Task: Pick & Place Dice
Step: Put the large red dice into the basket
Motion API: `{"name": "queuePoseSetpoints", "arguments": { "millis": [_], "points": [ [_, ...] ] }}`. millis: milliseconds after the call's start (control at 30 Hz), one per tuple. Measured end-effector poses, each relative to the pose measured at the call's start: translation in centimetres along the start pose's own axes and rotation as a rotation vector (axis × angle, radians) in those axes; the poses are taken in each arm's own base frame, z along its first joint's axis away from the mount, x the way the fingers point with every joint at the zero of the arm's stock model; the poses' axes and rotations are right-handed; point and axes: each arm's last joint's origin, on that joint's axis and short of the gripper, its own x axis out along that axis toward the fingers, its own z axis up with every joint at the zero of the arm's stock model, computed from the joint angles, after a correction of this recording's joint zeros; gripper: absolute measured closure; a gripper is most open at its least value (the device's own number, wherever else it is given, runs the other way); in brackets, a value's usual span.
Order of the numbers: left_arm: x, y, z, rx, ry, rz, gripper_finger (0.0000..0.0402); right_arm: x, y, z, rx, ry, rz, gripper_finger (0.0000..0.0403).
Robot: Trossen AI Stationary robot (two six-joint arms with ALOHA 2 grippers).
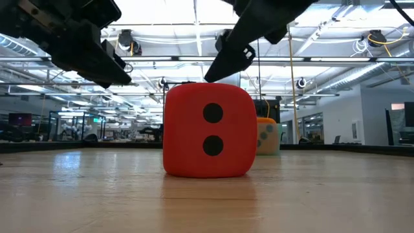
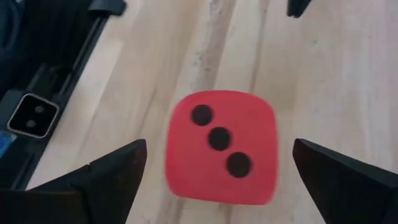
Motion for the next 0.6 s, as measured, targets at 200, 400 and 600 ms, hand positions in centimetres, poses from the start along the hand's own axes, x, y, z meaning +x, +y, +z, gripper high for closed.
{"name": "queuePoseSetpoints", "arguments": {
  "millis": [200,400,600],
  "points": [
    [0.0,0.1,0.0,0.001,-0.006,0.021,0.0376,0.6,-0.3,0.0,0.024,-0.008,0.022,0.0004],
    [0.0,0.2,0.1,-0.005,-0.017,0.064,0.0382,2.5,0.1,-0.8,-0.018,0.028,-0.038,0.0003],
    [0.1,0.9,0.0,-0.065,-0.035,0.136,0.0393,3.5,-0.3,-0.9,-0.032,0.072,-0.125,0.0003]
  ]
}}
